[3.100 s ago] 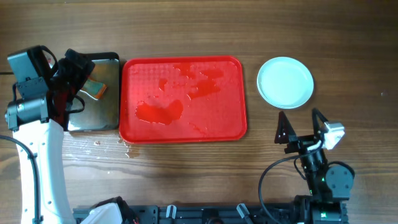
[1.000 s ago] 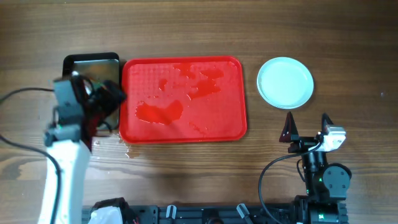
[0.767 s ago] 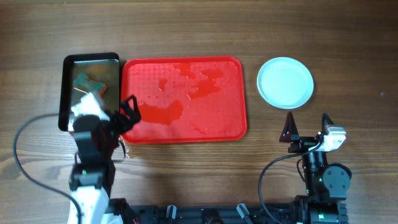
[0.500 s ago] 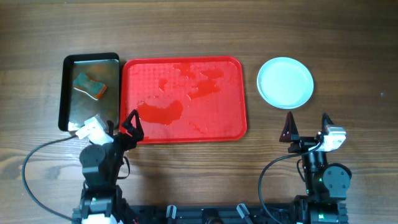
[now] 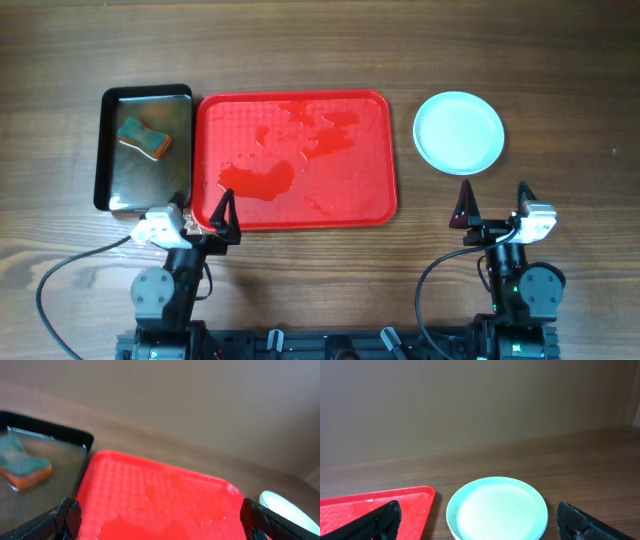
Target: Clean dirty plates on tray and stack at the side
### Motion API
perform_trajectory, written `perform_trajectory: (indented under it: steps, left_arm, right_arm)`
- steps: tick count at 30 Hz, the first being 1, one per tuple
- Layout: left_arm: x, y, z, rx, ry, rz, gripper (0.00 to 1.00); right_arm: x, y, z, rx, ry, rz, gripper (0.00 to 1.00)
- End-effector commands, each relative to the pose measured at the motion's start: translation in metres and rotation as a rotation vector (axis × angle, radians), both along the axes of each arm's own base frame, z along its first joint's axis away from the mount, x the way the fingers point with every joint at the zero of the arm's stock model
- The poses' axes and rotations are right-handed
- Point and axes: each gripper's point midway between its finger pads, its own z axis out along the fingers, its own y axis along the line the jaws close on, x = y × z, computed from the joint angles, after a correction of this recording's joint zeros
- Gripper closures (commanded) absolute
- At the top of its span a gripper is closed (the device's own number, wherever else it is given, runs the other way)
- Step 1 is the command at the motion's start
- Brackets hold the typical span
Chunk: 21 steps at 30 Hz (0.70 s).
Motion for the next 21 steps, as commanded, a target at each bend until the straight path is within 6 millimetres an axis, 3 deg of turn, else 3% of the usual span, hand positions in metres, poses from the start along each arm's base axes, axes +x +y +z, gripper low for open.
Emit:
perform_trajectory:
  steps: [1, 9, 21]
  left_arm:
    - [0.000, 0.005, 0.000, 0.037, -0.013, 0.029, 0.00]
    - [0.000, 0.011, -0.001, 0.150, -0.020, 0.051, 0.00]
    - [0.000, 0.014, -0.001, 0.149, -0.021, 0.062, 0.00]
  right_arm:
    - [-0.001, -0.003, 0.002, -0.020, -0.009, -0.018, 0.00]
    - [0.000, -0.003, 0.002, -0.020, -0.008, -0.018, 0.00]
    - [0.000, -0.003, 0.002, -0.020, -0.008, -0.018, 0.00]
